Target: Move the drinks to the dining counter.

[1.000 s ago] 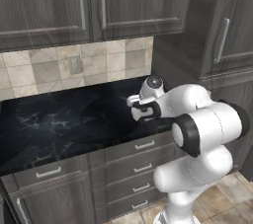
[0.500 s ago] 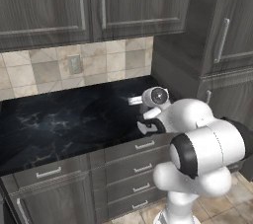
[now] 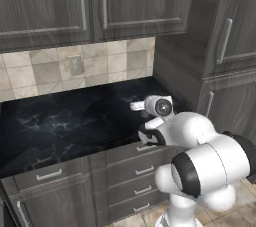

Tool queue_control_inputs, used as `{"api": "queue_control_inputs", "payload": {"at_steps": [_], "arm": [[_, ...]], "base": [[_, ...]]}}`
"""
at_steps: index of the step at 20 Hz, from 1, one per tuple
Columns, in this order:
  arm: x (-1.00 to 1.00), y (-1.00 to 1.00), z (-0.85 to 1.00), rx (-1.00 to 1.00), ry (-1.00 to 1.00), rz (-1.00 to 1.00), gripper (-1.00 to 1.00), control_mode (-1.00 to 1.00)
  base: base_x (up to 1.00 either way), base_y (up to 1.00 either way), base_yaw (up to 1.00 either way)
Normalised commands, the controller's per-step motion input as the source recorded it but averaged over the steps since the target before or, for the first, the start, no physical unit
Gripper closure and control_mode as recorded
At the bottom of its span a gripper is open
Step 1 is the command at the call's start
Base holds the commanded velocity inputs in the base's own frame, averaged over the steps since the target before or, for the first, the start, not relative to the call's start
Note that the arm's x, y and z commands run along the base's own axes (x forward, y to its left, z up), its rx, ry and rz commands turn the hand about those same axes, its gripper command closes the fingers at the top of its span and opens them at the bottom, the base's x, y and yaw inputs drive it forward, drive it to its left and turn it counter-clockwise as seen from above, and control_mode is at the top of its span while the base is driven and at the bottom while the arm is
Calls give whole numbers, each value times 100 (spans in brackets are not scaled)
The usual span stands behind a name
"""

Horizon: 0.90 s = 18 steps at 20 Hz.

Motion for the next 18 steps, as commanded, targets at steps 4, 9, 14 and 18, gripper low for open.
{"api": "queue_control_inputs", "payload": {"at_steps": [4,9,14,18], "arm": [[-58,0,66,5,0,0,100,-100],[-82,0,67,8,1,0,100,-100],[-82,0,92,14,12,0,100,-100],[-92,0,58,8,11,0,100,-100]], "base": [[0,0,0],[0,0,0],[0,0,0],[0,0,0]]}}
